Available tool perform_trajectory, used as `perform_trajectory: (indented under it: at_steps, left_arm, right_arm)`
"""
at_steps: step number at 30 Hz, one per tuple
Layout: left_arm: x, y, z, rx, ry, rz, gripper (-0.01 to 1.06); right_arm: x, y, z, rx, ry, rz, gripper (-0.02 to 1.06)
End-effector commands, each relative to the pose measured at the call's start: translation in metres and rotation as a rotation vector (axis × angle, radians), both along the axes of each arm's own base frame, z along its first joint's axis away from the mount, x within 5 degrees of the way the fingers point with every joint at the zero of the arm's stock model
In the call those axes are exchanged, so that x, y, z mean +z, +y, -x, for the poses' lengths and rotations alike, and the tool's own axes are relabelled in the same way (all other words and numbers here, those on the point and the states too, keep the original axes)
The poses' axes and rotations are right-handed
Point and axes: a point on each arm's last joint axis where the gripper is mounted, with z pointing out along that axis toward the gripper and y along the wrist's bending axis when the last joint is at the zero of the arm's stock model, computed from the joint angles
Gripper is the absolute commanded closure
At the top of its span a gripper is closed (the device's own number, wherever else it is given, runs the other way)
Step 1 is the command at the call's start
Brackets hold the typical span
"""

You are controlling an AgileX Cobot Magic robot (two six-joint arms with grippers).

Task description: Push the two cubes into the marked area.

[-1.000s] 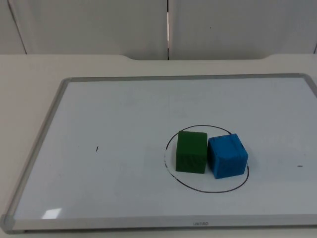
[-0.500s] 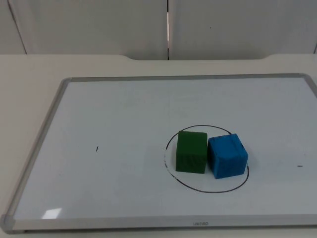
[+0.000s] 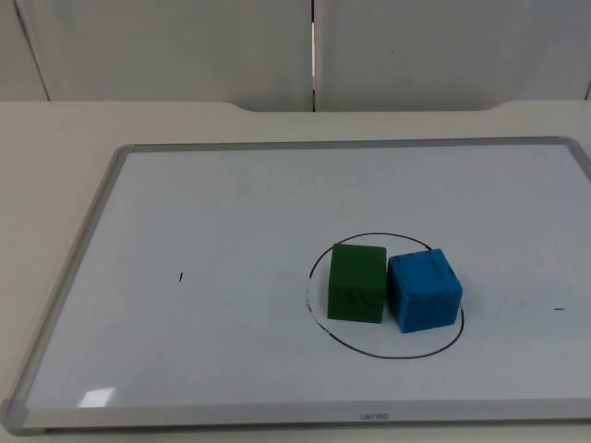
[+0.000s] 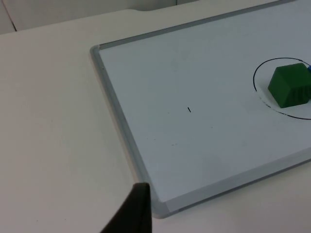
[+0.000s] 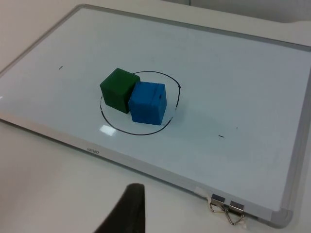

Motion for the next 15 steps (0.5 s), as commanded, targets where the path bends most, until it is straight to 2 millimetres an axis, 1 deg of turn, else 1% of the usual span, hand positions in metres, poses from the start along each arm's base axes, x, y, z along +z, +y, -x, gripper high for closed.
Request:
perform_trajectory:
  at_steps: [1, 4, 6, 15]
  left_arm:
    - [-0.0005, -0.0010, -0.0001, -0.002, -0.004, 0.016, 0.00]
    - [-0.0005, -0.0010, -0.0001, -0.002, -0.004, 0.016, 0.00]
    - [-0.0005, -0.0010, -0.0001, -0.002, -0.004, 0.016, 0.00]
    - [-0.0005, -0.0010, -0.0001, -0.002, -0.004, 0.016, 0.00]
  right_arm:
    - [0.0001, -0.0002, 0.0001, 0.001, -0.012, 0.005, 0.07]
    - [0.0001, -0.0002, 0.0001, 0.001, -0.012, 0.005, 0.05]
    - [0.0001, -0.0002, 0.0001, 0.001, -0.012, 0.005, -0.01]
    - [0.0002, 0.0000, 0.0001, -0.002, -0.010, -0.004, -0.01]
